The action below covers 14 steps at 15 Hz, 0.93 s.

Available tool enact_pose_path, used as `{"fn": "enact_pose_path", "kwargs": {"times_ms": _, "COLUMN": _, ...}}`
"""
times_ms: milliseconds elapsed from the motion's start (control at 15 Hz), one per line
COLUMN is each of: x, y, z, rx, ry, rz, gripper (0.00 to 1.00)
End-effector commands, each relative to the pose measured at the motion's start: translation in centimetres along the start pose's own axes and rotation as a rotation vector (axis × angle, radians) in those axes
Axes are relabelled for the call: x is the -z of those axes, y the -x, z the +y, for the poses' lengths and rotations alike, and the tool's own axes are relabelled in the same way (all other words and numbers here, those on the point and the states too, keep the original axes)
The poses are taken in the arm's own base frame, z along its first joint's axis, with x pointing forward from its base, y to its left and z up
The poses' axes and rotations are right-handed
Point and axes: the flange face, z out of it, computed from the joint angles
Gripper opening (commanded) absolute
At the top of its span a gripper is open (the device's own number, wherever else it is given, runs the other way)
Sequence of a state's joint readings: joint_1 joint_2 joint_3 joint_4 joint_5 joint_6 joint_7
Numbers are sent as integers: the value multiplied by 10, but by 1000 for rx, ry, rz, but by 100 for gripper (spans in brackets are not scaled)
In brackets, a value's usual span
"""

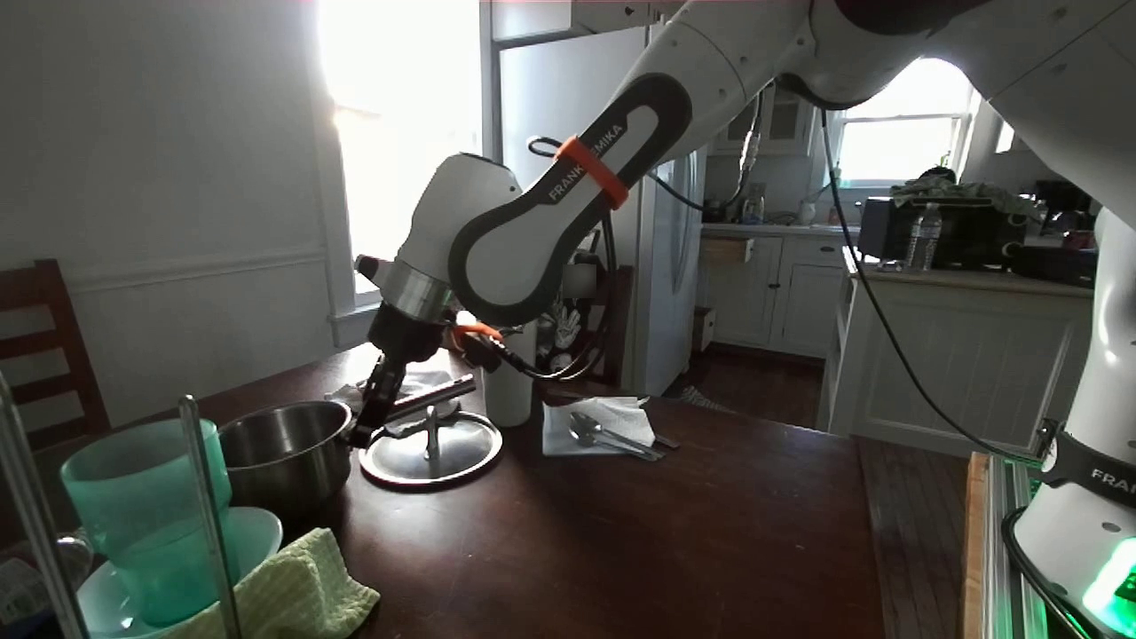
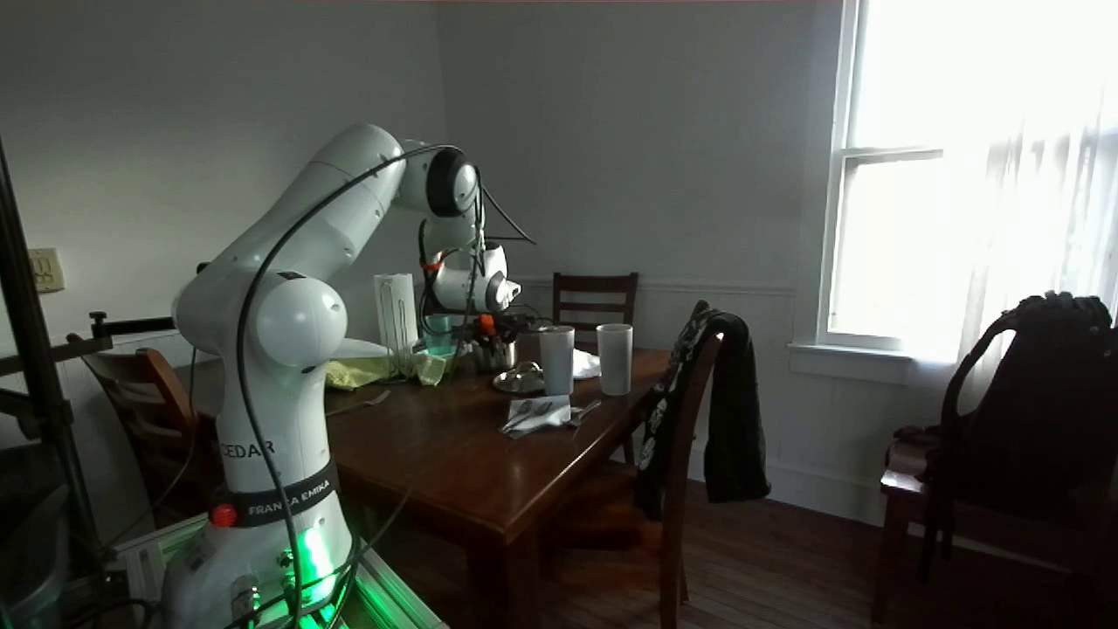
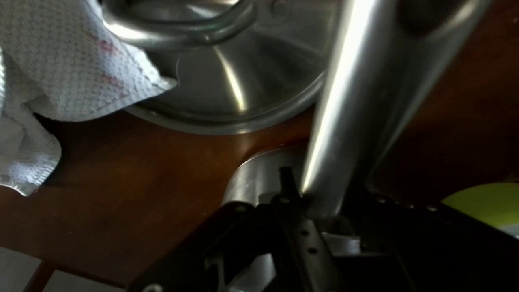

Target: Move the pot to the middle of the table

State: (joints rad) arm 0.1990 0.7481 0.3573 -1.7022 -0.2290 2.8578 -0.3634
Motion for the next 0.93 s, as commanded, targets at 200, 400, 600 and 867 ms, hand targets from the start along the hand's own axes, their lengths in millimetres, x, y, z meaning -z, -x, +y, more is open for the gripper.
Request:
{"fn": "enact_pose_path", "kwargs": {"times_ms": 200, "x": 23, "y": -26, "z": -5, "rx": 16, "ry": -2, "rz": 90, "gripper": 8}}
{"fn": "enact_pose_path", "kwargs": {"times_ms": 400, "x": 21, "y": -24, "z": -4, "rx": 9, "ry": -4, "rz": 91, "gripper": 8}}
{"fn": "enact_pose_path", "kwargs": {"times_ms": 600, "x": 19, "y": -19, "z": -1, "rx": -3, "ry": -4, "rz": 74, "gripper": 8}}
{"fn": "enact_pose_path", "kwargs": {"times_ms": 867, "x": 19, "y": -4, "z": 0, "rx": -27, "ry": -11, "rz": 54, "gripper": 8}}
